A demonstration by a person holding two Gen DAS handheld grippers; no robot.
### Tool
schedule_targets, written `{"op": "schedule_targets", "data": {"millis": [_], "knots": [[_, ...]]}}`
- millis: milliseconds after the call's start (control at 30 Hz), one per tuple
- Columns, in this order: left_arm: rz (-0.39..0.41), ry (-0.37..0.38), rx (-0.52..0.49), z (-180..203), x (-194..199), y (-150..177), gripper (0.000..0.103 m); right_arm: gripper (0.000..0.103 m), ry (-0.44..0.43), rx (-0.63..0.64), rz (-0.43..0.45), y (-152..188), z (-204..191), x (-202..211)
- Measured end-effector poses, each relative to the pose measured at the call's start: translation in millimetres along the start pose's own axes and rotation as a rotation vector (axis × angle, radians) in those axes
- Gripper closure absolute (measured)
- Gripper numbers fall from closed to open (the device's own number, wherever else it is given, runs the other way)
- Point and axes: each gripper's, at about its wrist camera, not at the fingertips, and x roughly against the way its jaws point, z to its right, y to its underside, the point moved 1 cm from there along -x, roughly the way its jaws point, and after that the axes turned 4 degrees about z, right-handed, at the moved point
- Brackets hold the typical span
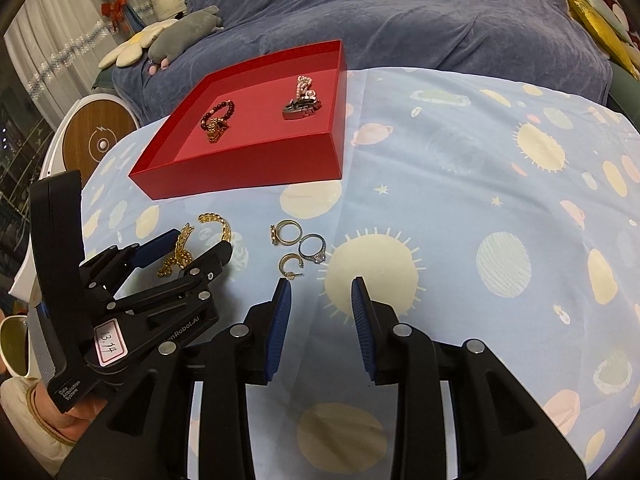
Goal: Organize jewelry
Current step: 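Close the left gripper around the gold chain bangle while the right gripper approaches the gold rings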
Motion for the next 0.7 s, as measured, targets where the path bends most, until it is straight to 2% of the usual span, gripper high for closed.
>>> {"op": "schedule_targets", "data": {"millis": [367,700], "knots": [[0.009,0.018,0.015,-5,9,-3,0.049,0.07,-0.006,0.023,-0.005,1,-10,-5],[0.052,0.036,0.085,-37,41,-9,0.049,0.07,-0.011,0.024,-0.001,-5,-17,-12]]}}
